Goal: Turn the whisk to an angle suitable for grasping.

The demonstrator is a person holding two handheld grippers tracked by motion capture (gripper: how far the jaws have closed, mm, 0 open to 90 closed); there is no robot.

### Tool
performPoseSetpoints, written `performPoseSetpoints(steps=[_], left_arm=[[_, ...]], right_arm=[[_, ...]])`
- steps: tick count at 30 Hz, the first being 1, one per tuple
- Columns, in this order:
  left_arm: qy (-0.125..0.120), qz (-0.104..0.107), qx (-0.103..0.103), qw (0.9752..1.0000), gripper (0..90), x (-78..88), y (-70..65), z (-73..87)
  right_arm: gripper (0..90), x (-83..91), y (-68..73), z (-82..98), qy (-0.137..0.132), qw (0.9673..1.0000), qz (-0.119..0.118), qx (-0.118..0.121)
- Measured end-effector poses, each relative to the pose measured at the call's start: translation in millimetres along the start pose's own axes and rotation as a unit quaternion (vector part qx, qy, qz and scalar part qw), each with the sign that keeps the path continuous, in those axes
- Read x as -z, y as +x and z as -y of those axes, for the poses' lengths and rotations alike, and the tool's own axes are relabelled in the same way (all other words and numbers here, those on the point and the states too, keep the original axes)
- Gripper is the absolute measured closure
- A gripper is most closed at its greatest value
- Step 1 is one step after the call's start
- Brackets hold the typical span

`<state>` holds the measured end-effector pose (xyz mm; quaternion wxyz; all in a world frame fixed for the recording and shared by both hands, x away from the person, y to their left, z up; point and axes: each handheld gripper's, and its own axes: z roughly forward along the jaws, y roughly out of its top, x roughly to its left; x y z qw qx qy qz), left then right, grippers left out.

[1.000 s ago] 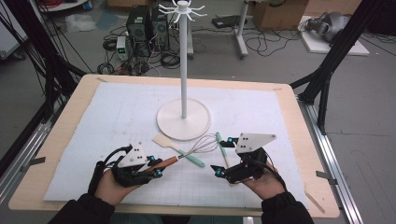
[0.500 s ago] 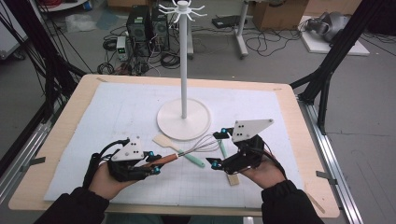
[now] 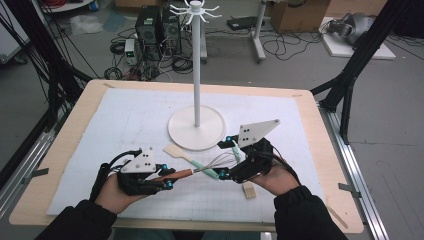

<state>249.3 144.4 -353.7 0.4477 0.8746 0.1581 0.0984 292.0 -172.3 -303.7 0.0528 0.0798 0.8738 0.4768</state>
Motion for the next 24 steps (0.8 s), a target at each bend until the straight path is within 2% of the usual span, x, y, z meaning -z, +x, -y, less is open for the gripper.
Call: performPoseSetpoints(steps=[6,14,19,24], left_arm=[[0.008,0.008,-0.013,0.9998,70.4,-3.4,-1.4,-0.6],[0.002,0.008,-0.012,0.9999,70.4,-1.3,-1.2,-2.7],[-0.001,0.010,-0.016,0.9998,70.3,0.7,-1.1,-5.1],[-0.003,0.022,-0.022,0.9995,70.3,0.6,-2.2,-6.8]], right_arm=[[23.2,-11.1,-1.1,-4.9,0.005,0.9998,-0.016,0.007],[23.8,-26.7,0.2,-8.3,0.020,0.9988,-0.040,0.020],[24.3,-28.8,-1.1,-8.2,0.023,0.9986,-0.042,0.023],[26.0,-32.0,-0.1,-8.7,0.029,0.9982,-0.042,0.031]])
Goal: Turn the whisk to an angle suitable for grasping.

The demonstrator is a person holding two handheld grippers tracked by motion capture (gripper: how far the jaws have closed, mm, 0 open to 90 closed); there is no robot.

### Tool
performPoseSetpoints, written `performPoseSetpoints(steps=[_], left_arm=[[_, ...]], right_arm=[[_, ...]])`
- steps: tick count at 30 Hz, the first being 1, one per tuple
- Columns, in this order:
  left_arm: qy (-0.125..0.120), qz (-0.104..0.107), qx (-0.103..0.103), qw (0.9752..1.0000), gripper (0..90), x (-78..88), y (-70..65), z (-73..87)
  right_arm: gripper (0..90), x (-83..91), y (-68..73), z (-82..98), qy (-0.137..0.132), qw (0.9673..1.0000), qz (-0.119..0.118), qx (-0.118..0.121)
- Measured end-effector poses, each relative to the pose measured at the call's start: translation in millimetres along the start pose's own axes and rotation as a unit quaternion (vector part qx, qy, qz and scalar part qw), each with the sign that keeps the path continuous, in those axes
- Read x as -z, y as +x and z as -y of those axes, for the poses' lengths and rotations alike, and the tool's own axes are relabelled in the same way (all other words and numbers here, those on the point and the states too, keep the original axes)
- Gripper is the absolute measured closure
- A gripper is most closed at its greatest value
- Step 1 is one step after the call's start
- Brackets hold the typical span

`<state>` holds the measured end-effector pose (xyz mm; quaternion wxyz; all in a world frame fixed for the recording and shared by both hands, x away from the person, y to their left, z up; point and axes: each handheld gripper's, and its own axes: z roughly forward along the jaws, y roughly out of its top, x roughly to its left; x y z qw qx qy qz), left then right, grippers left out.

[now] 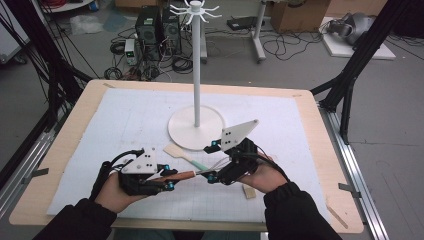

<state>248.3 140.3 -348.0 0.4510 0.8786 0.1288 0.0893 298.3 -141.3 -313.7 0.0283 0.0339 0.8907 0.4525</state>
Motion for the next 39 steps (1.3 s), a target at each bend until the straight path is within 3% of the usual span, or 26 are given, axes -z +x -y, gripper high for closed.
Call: performPoseSetpoints(steps=[21,29,39], left_arm=[[0.004,0.010,-0.007,0.9999,70.3,1.1,-1.2,-5.3],[0.008,0.015,-0.012,0.9998,70.3,-0.5,-3.1,-7.7],[0.007,0.016,-0.013,0.9998,70.3,-2.2,-4.5,-9.0]], right_arm=[[36.0,-24.9,3.0,-2.7,0.039,0.9979,-0.029,0.043],[42.5,-38.3,6.7,-2.9,0.066,0.9949,-0.043,0.063],[49.0,-46.5,7.3,-1.7,0.087,0.9925,-0.053,0.068]])
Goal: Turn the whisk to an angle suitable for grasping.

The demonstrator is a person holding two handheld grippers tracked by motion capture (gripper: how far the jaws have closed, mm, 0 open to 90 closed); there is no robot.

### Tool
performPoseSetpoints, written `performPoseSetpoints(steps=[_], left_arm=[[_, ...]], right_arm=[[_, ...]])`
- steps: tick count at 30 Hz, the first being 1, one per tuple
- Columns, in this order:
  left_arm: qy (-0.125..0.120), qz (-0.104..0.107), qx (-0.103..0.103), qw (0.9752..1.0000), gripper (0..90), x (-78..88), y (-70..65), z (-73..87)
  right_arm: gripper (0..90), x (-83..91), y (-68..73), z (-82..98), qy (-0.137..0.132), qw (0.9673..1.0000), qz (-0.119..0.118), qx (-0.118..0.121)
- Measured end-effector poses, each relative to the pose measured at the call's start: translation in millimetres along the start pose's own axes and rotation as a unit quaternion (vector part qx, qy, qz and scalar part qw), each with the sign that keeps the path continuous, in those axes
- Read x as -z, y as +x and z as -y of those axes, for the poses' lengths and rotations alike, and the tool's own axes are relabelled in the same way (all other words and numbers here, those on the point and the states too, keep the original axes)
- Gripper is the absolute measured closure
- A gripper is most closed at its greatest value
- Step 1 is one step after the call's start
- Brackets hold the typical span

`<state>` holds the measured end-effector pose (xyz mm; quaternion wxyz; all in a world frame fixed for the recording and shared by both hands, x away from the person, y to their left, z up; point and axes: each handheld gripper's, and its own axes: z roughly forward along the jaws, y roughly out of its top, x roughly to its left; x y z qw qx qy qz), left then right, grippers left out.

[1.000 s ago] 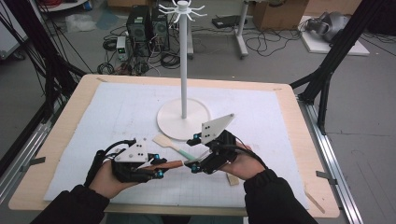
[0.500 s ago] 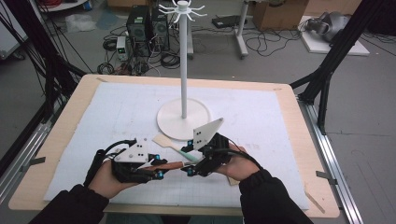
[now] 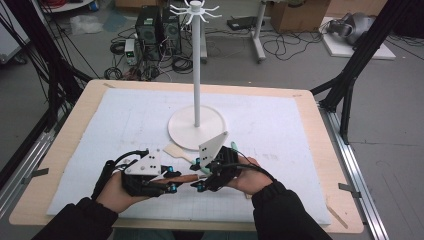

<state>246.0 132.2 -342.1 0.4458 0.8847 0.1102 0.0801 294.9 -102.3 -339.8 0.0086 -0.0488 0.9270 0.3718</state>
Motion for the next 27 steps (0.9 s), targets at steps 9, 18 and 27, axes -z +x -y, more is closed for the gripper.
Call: performPoseSetpoints(steps=[9,18,27], left_arm=[[-0.002,0.005,-0.003,1.0000,70.3,-1.0,-1.0,-1.8],[-0.004,0.012,-0.005,0.9999,70.1,-0.8,-0.3,-0.8],[-0.010,0.033,0.010,0.9994,69.5,-0.2,4.5,-0.2]], right_arm=[[60.6,-4.8,3.0,-2.4,0.008,0.9998,-0.003,0.019],[69.7,-8.6,4.9,-3.5,0.015,0.9993,-0.004,0.034],[70.9,-13.3,8.0,-5.4,0.036,0.9987,-0.009,0.035]])
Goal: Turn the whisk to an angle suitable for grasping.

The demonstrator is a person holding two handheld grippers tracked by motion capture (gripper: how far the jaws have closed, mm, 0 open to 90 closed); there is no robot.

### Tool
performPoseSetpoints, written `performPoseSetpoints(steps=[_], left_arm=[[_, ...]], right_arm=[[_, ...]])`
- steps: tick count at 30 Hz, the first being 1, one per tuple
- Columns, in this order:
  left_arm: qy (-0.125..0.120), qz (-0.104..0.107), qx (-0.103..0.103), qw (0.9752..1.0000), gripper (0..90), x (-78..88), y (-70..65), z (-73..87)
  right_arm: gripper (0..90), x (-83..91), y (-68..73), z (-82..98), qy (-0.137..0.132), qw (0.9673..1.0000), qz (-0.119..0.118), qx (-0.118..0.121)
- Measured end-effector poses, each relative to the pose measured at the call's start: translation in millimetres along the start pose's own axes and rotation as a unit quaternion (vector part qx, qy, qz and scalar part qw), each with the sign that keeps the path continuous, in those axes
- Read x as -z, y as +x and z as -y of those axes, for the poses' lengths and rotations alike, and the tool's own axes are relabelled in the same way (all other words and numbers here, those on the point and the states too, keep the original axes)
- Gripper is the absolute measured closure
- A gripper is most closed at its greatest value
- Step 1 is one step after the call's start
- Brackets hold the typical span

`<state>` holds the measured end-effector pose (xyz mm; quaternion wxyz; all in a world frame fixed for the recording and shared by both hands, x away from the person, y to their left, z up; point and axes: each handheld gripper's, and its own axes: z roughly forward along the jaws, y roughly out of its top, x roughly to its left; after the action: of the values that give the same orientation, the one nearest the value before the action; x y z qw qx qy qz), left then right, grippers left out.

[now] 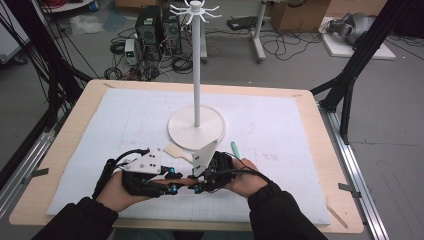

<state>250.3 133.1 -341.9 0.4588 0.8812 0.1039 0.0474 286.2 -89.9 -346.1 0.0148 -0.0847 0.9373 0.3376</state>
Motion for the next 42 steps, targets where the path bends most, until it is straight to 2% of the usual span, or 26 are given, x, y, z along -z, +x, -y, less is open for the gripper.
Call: performPoseSetpoints(steps=[3,5,11,16,24,30,36,42], left_arm=[[-0.007,0.001,0.002,1.0000,67.9,2.5,0.9,-0.1],[-0.010,-0.002,0.005,0.9999,62.9,5.4,1.8,0.2],[-0.024,-0.006,0.009,0.9997,57.1,13.9,3.2,2.7],[-0.027,-0.006,0.011,0.9996,55.3,16.7,3.8,3.0],[-0.036,0.010,0.013,0.9992,59.2,16.6,4.9,1.1],[-0.040,0.013,0.010,0.9990,61.8,15.2,4.2,-0.2],[-0.049,0.016,0.013,0.9986,69.0,17.0,4.8,-0.2],[-0.054,0.021,0.010,0.9983,70.0,18.7,4.3,-0.6]], right_arm=[[71.0,-1.3,-0.5,0.2,0.005,1.0000,-0.003,-0.003],[71.0,-1.2,-0.8,1.3,0.009,0.9999,0.001,-0.006],[71.0,4.9,-3.3,4.7,-0.017,0.9996,0.009,-0.018],[71.0,8.2,-4.1,6.8,-0.034,0.9990,0.007,-0.027],[71.0,9.2,-5.0,7.5,-0.052,0.9981,-0.002,-0.032],[71.0,9.2,-4.4,6.6,-0.060,0.9976,-0.010,-0.035],[70.9,9.3,-4.4,5.5,-0.074,0.9965,-0.019,-0.033],[70.8,8.8,-4.3,4.9,-0.078,0.9961,-0.025,-0.032]])
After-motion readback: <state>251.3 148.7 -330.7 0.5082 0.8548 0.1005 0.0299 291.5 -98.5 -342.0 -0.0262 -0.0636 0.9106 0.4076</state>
